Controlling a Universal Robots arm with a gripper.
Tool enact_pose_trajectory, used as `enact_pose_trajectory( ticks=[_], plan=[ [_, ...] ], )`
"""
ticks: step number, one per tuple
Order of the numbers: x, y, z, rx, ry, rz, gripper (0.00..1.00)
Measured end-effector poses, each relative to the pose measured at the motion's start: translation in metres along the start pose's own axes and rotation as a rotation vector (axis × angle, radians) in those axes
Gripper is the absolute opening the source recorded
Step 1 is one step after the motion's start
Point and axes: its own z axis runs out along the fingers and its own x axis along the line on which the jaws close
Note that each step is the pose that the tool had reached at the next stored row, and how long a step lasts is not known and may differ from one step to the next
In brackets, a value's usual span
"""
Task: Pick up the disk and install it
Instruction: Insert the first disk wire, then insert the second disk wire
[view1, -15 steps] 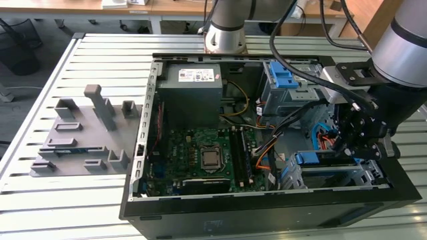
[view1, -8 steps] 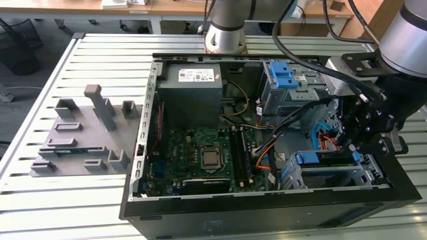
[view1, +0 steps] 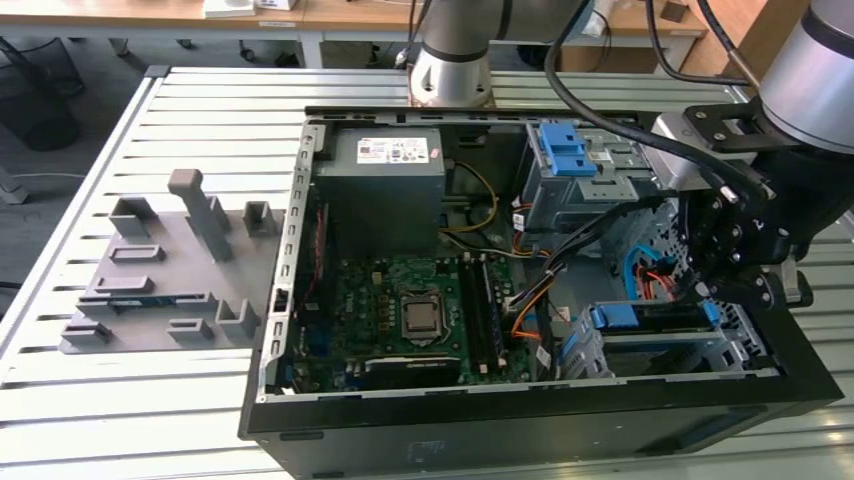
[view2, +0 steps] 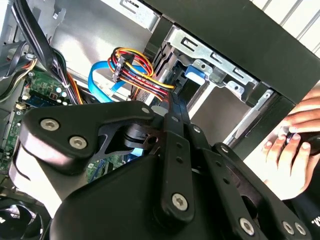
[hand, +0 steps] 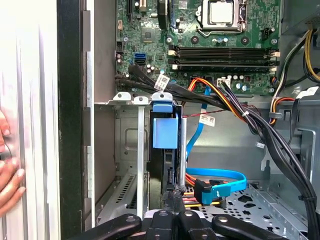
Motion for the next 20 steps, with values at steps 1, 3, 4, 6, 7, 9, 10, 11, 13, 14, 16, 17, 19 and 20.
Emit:
enact_pose_trajectory(
  ticks=[1, 3, 4, 6, 7, 9, 10, 11, 13, 14, 16, 17, 19, 20],
  plan=[
    [0.0, 0.0, 0.0, 0.0, 0.0, 0.0, 0.11],
    [0.0, 0.0, 0.0, -0.0003, 0.0, 0.0, 0.11],
    [0.0, 0.0, 0.0, -0.0006, 0.0, 0.0, 0.11],
    [0.0, 0.0, 0.0, -0.0007, 0.0, 0.0, 0.11],
    [0.0, 0.0, 0.0, -0.0007, 0.0, 0.0, 0.11],
    [0.0, 0.0, 0.0, -0.0008, 0.0, 0.0, 0.11],
    [0.0, 0.0, 0.0, -0.0009, 0.0, 0.0, 0.11],
    [0.0, 0.0, 0.0, -0.0008, 0.0, 0.0, 0.11],
    [0.0, 0.0, 0.0, -0.0009, 0.0, 0.0, 0.11],
    [0.0, 0.0, 0.0, -0.0009, 0.0, 0.0, 0.11],
    [0.0, 0.0, 0.0, -0.0048, 0.0001, 0.0, 0.11],
    [0.0001, -0.0001, -0.0002, -0.0124, 0.0003, -0.001, 0.11],
    [0.0001, -0.0001, -0.0011, -0.0182, 0.0001, -0.001, 0.11],
    [0.0001, -0.0001, -0.0024, -0.0186, 0.0, -0.001, 0.11]
  ],
)
